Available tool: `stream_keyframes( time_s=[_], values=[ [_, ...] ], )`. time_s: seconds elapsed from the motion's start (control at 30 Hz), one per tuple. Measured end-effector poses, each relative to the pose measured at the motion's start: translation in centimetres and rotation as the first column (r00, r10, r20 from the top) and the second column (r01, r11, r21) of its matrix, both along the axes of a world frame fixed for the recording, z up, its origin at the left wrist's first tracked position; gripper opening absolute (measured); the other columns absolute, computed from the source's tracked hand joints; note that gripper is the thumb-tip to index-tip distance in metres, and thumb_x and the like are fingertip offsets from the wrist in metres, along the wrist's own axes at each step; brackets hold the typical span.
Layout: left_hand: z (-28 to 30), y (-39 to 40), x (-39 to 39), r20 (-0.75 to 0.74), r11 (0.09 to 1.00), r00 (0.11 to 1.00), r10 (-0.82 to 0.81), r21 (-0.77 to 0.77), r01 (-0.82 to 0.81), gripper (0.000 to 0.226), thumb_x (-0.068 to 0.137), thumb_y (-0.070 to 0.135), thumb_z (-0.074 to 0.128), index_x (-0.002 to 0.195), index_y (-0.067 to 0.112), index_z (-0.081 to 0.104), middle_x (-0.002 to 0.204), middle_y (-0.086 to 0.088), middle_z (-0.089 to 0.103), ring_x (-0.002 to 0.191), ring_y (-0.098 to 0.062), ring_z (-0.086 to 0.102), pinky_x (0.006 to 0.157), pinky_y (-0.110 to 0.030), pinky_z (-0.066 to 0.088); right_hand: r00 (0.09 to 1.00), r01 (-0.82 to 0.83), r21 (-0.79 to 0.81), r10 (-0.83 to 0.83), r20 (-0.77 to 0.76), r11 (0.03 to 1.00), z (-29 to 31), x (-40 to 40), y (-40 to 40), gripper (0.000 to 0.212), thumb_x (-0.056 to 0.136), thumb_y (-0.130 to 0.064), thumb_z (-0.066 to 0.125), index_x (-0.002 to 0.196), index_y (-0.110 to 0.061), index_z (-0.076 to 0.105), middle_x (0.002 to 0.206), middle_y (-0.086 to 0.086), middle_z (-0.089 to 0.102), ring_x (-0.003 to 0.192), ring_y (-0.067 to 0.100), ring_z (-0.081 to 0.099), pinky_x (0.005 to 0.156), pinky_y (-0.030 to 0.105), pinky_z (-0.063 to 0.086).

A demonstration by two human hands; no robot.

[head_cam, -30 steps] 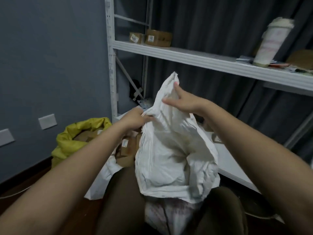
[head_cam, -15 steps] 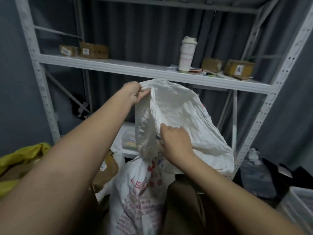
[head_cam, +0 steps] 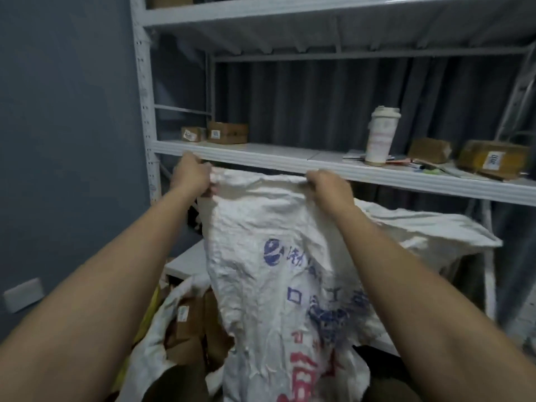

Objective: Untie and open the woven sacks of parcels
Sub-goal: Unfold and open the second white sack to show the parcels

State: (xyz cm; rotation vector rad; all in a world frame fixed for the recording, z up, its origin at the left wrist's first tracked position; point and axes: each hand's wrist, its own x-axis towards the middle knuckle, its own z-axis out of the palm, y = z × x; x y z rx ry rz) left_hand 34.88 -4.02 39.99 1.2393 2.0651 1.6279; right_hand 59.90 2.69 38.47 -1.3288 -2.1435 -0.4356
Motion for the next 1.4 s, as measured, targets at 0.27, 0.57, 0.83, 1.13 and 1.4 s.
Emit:
stream_keyframes(
  time_s=[0.27, 0.57, 0.83, 1.13, 1.4],
  values=[
    [0.3, 0.4, 5.8, -0.921, 0.986, 0.358, -0.155, -0.121, 0.115, 0.072, 0.084, 0.074, 0.022, 0.127, 0.023, 0.049, 0.13, -0.009, 0.05, 0.121, -0.03, 0.043, 0.1, -0.043, 0.03, 0.944, -0.33, 0.193, 0.322, 0.074, 0.924, 3.4, -1.7, 0.5, 0.021, 0.095, -0.027, 0.053, 0.102, -0.01, 0.063, 0.097, 0.013, 0.061, 0.093, 0.035, 0.058, 0.065, 0.04, 0.042],
    [7.2, 3.2, 4.2, -0.862, 0.998, 0.507, -0.013, 0.019, 0.058, 0.019, 0.095, 0.031, 0.046, 0.099, 0.018, 0.059, 0.105, -0.01, 0.066, 0.099, -0.035, 0.06, 0.073, -0.039, 0.044, 0.987, -0.162, 0.139, 0.163, 0.004, 0.977, 7.3, 4.5, 0.7, 0.012, 0.094, -0.026, 0.05, 0.086, -0.018, 0.047, 0.085, 0.002, 0.061, 0.084, 0.034, 0.058, 0.06, 0.038, 0.04],
    [6.7, 3.6, 7.3, -0.878, 0.908, 0.359, -0.317, -0.171, 0.384, 0.022, 0.092, 0.041, 0.053, 0.101, 0.022, 0.059, 0.098, -0.001, 0.066, 0.092, -0.022, 0.061, 0.071, -0.034, 0.047, 0.944, -0.302, 0.323, 0.234, 0.233, 0.897, 6.9, 3.7, 0.3, 0.033, 0.095, -0.033, 0.037, 0.121, -0.017, 0.051, 0.099, 0.007, 0.057, 0.084, 0.032, 0.058, 0.06, 0.034, 0.038],
    [5.9, 2.8, 7.3, -0.92, 0.883, 0.279, -0.274, -0.126, 0.452, 0.034, 0.094, 0.05, 0.043, 0.087, 0.018, 0.054, 0.081, 0.002, 0.06, 0.077, -0.018, 0.055, 0.067, -0.038, 0.045, 0.856, -0.484, 0.626, 0.183, 0.483, 0.611, 5.7, 5.2, 0.9, 0.014, 0.084, -0.003, 0.056, 0.094, -0.004, 0.066, 0.072, 0.008, 0.052, 0.058, 0.023, 0.048, 0.033, 0.03, 0.033],
    [7.0, 2.7, 7.9, -0.971, 0.927, 0.109, -0.213, -0.166, 0.335, 0.016, 0.097, 0.031, 0.046, 0.105, 0.022, 0.056, 0.09, -0.004, 0.063, 0.084, -0.027, 0.06, 0.067, -0.037, 0.044, 0.919, -0.375, 0.181, 0.339, 0.2, 0.909, 6.7, 4.6, -0.2, 0.026, 0.093, -0.029, 0.046, 0.115, -0.016, 0.052, 0.082, 0.003, 0.06, 0.065, 0.026, 0.055, 0.054, 0.036, 0.044]
  ],
)
